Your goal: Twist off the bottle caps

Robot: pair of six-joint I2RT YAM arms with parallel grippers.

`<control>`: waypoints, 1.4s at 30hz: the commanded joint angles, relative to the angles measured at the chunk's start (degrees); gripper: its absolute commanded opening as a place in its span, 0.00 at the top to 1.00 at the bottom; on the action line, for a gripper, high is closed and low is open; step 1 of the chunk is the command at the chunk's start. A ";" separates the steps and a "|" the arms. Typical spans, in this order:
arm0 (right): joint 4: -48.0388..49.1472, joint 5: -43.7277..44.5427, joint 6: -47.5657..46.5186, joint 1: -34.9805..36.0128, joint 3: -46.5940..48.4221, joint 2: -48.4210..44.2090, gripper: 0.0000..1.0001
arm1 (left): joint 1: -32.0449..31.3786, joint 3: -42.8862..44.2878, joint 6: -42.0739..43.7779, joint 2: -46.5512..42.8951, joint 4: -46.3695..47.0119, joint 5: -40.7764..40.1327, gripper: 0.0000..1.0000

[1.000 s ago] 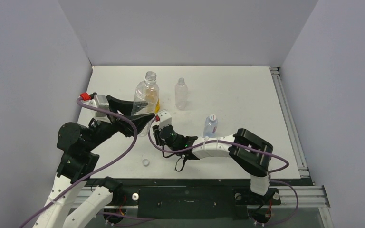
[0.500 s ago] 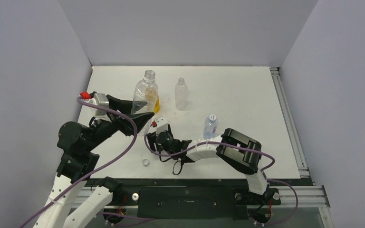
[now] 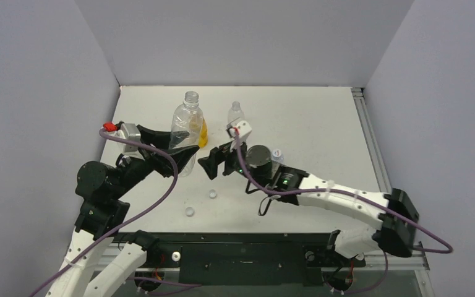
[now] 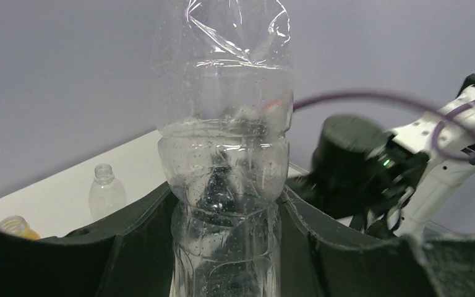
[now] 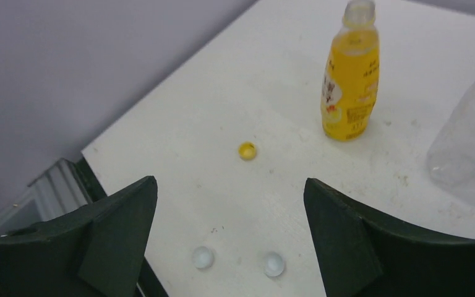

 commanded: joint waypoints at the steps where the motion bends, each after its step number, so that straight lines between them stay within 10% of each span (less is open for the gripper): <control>1: -10.54 -12.18 -5.74 -1.95 5.53 -12.59 0.17 | 0.51 -1.60 0.54 0.16 3.36 -0.76 1.00; 8: -24.92 -19.60 -10.95 -3.20 15.36 -22.53 0.16 | 0.66 -3.31 1.54 1.09 4.47 1.38 1.00; 32: -13.74 -26.42 -5.43 -3.32 21.45 -19.20 0.31 | 0.61 -6.68 5.46 0.46 3.79 22.43 1.00; 42: -10.57 -27.10 -3.29 -3.42 21.28 -17.06 0.71 | 0.61 -6.77 5.09 0.20 4.37 21.94 1.00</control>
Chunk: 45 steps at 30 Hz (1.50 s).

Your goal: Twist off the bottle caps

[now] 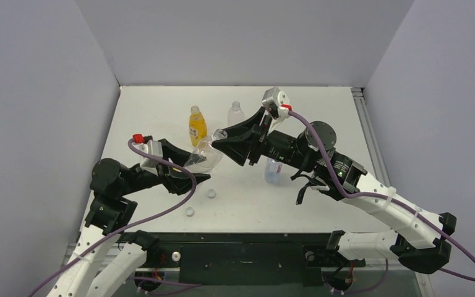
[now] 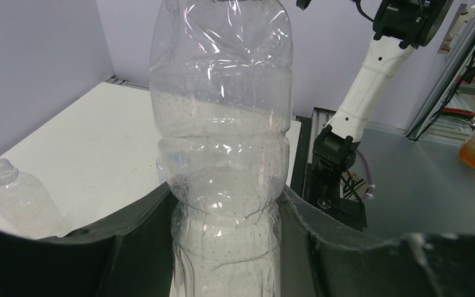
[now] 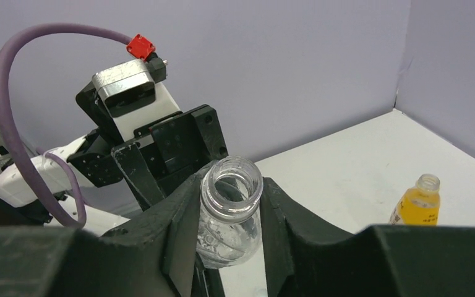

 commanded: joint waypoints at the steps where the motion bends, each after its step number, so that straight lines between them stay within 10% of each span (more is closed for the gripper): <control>1: 4.90 -1.47 1.78 -0.09 1.40 1.27 0.78 | 0.15 0.36 -0.01 -0.26 2.62 0.05 1.00; 4: 4.25 0.16 1.80 -0.09 1.16 1.66 0.94 | 0.10 0.44 -0.03 -0.26 2.37 0.07 0.93; 9: -0.34 6.89 -1.97 -0.63 1.70 2.20 1.00 | 0.11 1.31 -1.53 0.60 -0.89 -4.23 0.01; 27: 5.03 34.73 -12.03 -19.56 -8.78 10.07 1.00 | 6.05 18.43 10.85 20.10 -41.74 -22.47 0.03; 45: 15.21 42.38 -14.48 -26.10 -7.33 28.50 1.00 | 14.20 25.81 15.53 24.87 -47.53 -21.98 0.03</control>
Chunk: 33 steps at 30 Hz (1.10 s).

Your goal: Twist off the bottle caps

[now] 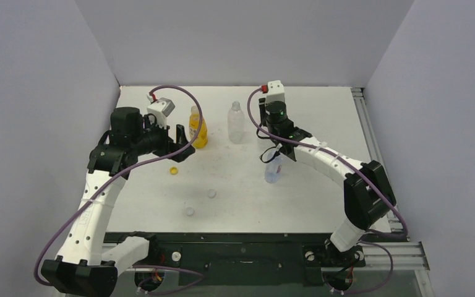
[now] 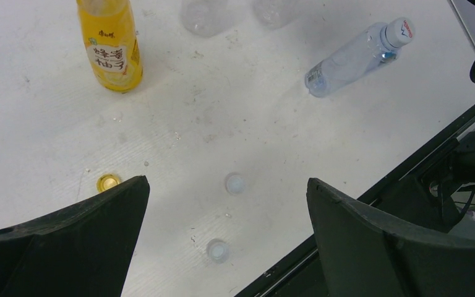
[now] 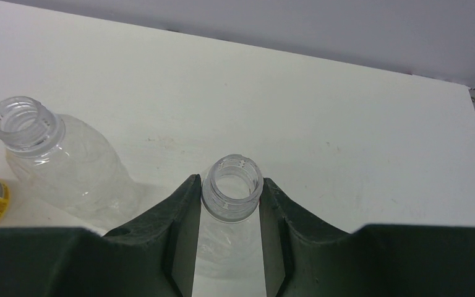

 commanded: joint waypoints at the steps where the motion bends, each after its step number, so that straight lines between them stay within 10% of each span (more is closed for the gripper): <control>1: 5.09 3.07 -1.97 -0.05 2.80 1.88 1.00 | 0.52 2.46 1.46 -0.09 -0.88 0.78 0.03; 14: 7.42 4.75 -1.40 -0.05 -0.20 3.09 1.00 | 0.53 0.91 1.41 -2.20 1.45 0.59 0.03; 33: 4.72 4.52 0.92 0.06 -1.19 1.15 0.49 | 0.55 -0.89 -0.48 -4.61 4.18 1.91 0.04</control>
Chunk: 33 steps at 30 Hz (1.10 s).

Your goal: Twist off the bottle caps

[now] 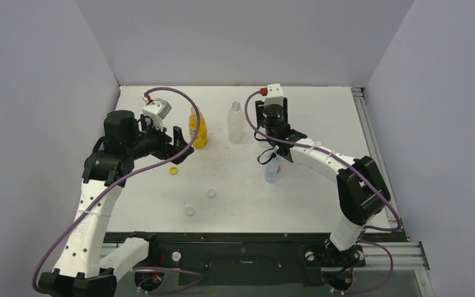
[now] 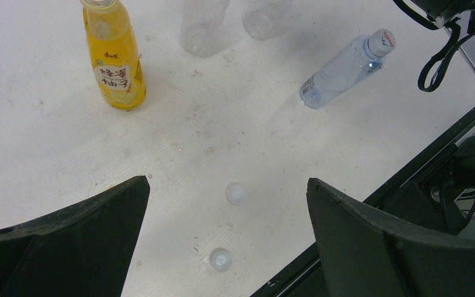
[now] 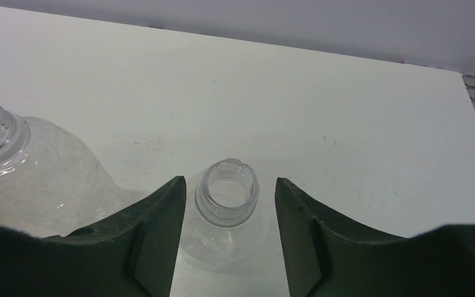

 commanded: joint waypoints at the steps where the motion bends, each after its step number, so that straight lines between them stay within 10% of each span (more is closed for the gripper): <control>1: -0.32 0.65 0.89 0.09 0.42 -3.27 0.44 | 0.32 -0.27 -1.28 -1.13 3.45 1.40 0.04; 33: -12.02 6.76 9.05 10.97 -11.29 -31.14 0.16 | 0.33 1.55 -2.02 -0.65 2.44 1.66 0.03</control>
